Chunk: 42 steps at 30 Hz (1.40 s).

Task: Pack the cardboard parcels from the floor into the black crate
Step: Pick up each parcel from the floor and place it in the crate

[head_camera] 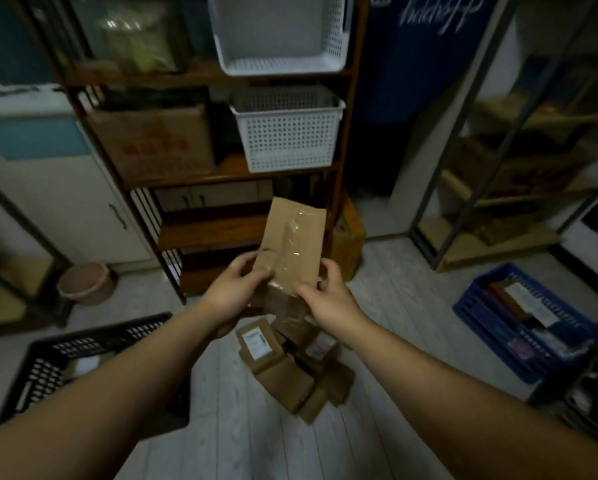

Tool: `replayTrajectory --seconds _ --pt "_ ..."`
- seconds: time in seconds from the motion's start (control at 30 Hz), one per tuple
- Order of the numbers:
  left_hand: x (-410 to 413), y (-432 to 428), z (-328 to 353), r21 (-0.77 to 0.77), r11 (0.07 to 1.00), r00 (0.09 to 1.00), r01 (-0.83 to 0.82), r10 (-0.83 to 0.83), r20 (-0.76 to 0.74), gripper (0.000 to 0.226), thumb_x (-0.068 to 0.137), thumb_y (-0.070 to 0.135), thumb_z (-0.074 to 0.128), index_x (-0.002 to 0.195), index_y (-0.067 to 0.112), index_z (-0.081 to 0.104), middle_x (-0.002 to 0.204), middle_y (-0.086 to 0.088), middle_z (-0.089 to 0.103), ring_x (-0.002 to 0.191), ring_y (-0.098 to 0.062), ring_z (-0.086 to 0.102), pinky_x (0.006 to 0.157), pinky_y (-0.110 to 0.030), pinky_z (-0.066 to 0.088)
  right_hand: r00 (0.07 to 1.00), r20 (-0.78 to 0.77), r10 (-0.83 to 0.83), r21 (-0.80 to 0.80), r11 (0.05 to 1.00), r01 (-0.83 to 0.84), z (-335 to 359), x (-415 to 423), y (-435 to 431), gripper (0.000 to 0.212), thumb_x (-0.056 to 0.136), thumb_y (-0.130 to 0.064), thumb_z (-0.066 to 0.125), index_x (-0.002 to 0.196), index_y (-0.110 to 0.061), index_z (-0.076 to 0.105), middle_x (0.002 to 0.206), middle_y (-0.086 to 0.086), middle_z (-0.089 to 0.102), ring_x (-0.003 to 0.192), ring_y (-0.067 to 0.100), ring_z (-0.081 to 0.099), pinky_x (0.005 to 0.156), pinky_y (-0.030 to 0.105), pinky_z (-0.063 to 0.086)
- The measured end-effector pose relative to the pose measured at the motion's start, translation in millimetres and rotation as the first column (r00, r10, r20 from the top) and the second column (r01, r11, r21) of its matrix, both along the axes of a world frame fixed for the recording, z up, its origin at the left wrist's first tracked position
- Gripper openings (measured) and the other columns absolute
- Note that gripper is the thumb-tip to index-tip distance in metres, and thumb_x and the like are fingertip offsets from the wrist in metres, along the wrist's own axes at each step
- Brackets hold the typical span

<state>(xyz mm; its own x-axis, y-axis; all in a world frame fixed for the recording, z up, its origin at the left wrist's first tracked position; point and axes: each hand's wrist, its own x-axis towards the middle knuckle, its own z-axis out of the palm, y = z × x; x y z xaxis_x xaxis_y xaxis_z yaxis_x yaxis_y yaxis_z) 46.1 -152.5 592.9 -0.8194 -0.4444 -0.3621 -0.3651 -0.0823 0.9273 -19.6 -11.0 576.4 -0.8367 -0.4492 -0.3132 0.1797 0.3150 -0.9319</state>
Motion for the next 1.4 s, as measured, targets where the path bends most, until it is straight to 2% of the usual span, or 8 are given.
replayTrajectory --seconds 0.17,0.33,0.5,0.73,0.87,1.07,1.27,1.4 --pt "37 -37 61 -0.071 0.977 0.979 -0.203 0.202 -0.019 0.043 0.088 0.015 0.057 0.130 0.024 0.051 0.115 -0.008 0.064 0.096 -0.026 0.066 0.083 -0.044 0.056 0.984 -0.125 0.125 0.021 0.992 -0.124 61 15 -31 0.058 0.091 -0.042 0.057 0.141 -0.029 0.029 0.128 0.001 0.055 0.107 0.016 0.057 0.077 0.028 0.052" --pt "76 -60 101 -0.193 0.959 0.971 -0.210 0.227 0.075 0.039 0.091 0.006 0.050 0.127 0.019 0.052 0.109 -0.006 0.062 0.096 -0.025 0.064 0.082 -0.041 0.055 0.940 -0.313 0.134 -0.026 0.988 -0.150 104 8 -53 0.081 0.087 -0.042 0.063 0.149 -0.038 0.012 0.155 -0.004 0.014 0.136 0.025 0.032 0.096 0.036 0.041" --pt "118 -81 118 -0.365 0.909 0.957 -0.202 0.262 0.122 0.039 0.092 0.007 0.051 0.129 0.018 0.051 0.107 -0.005 0.063 0.087 -0.018 0.064 0.066 -0.029 0.053 0.902 -0.314 0.297 0.066 0.954 -0.291 112 29 -91 0.045 0.092 -0.036 0.056 0.135 -0.026 0.046 0.117 -0.004 0.056 0.098 0.013 0.052 0.073 0.026 0.045" --pt "189 -172 113 -0.284 0.794 0.836 -0.537 0.545 -0.056 0.056 0.078 0.023 0.073 0.125 0.018 0.043 0.117 -0.007 0.057 0.080 -0.015 0.060 0.069 -0.031 0.055 0.918 -0.256 0.302 -0.047 0.945 -0.324 97 93 -189 0.059 0.094 -0.029 0.054 0.146 -0.027 0.026 0.136 0.000 0.050 0.113 0.017 0.051 0.099 0.040 0.047" --pt "236 -245 103 -0.327 0.847 0.897 -0.420 0.442 -0.008 0.061 0.081 0.016 0.069 0.135 0.023 0.041 0.121 -0.006 0.060 0.099 -0.023 0.064 0.085 -0.042 0.055 0.837 -0.314 0.448 0.046 0.888 -0.458 81 135 -263 0.088 0.087 -0.035 0.064 0.151 -0.036 0.003 0.154 0.001 0.028 0.137 0.024 0.036 0.110 0.042 0.037" --pt "297 -346 78 -0.352 0.875 0.927 -0.333 0.371 0.045 0.065 0.082 0.008 0.067 0.138 0.021 0.038 0.124 -0.006 0.058 0.096 -0.021 0.063 0.072 -0.034 0.056 0.646 -0.283 0.709 0.337 0.704 -0.625 53 186 -358 0.117 0.072 -0.043 0.079 0.152 -0.032 -0.006 0.159 -0.002 -0.022 0.148 0.023 -0.005 0.117 0.036 0.012" --pt "311 -429 48 -0.335 0.928 0.964 -0.165 0.224 0.146 0.099 0.080 0.008 0.069 0.148 0.038 0.004 0.147 -0.010 0.033 0.115 -0.028 0.054 0.084 -0.038 0.054 0.581 -0.259 0.771 0.525 0.617 -0.586 15 189 -431 0.127 0.061 -0.047 0.083 0.149 -0.039 -0.009 0.156 -0.007 -0.008 0.142 0.030 0.020 0.113 0.049 0.032" --pt "295 -482 13 -0.432 0.896 0.943 0.106 0.047 0.330 0.113 0.074 0.019 0.076 0.149 0.025 -0.008 0.151 -0.003 0.029 0.132 -0.021 0.036 0.099 -0.026 0.036 0.534 -0.235 0.812 0.580 0.558 -0.594 -18 174 -486 0.128 0.060 -0.052 0.081 0.148 -0.039 -0.011 0.153 -0.003 -0.004 0.139 0.032 0.024 0.111 0.047 0.035"
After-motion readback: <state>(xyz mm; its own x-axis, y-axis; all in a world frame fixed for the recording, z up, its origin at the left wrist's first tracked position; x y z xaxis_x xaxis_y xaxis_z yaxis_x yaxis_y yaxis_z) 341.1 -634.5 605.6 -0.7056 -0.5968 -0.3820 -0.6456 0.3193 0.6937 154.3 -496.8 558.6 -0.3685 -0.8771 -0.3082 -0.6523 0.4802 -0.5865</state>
